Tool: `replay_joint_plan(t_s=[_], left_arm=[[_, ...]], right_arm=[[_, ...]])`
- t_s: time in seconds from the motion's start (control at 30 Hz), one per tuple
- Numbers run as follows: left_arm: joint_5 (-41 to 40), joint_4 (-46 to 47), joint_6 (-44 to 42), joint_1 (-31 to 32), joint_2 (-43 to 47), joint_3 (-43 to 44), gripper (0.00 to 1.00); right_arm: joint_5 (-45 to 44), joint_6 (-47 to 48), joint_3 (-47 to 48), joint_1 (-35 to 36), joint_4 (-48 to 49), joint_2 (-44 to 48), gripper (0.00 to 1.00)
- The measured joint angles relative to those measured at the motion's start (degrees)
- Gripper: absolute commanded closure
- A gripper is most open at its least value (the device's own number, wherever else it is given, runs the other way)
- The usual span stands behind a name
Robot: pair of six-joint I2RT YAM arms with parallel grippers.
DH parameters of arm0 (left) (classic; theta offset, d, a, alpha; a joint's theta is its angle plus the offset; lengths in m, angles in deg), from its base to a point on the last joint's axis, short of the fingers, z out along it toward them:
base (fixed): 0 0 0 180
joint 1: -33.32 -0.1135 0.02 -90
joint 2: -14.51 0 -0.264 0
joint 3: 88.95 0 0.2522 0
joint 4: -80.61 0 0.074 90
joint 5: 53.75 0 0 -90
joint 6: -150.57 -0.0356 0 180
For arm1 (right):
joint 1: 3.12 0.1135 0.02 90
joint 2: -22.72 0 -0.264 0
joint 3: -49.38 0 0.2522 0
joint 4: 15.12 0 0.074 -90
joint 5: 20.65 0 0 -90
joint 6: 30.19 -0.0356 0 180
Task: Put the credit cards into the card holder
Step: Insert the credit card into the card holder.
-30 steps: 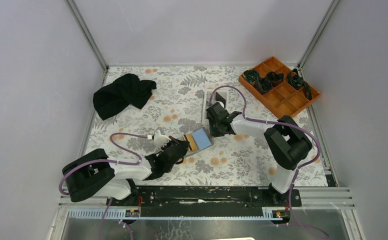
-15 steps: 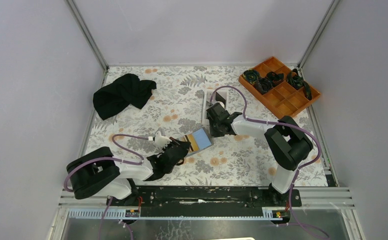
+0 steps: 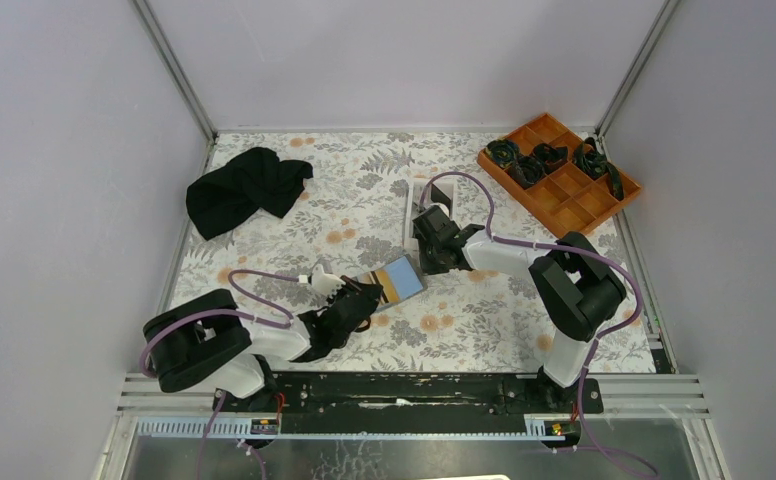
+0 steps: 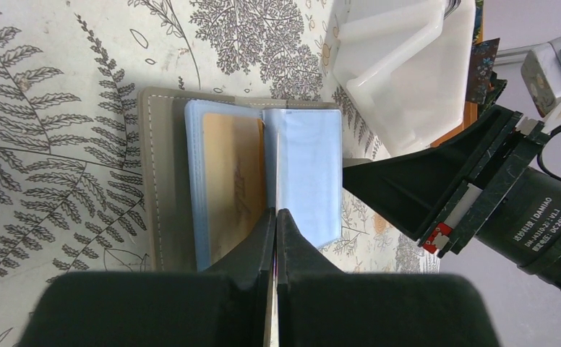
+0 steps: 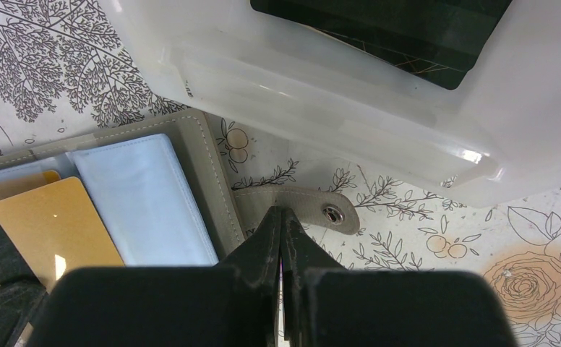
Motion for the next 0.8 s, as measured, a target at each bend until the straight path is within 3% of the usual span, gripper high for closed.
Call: replay_joint_plan(t_s=[0.8], left_arm=[[-1.97,3.26,2.16,1.49,-3.15,0.11,1.00]], right_arm=[[-0.13,0.33,-0.07,0.09,0.09,0.02,1.00]])
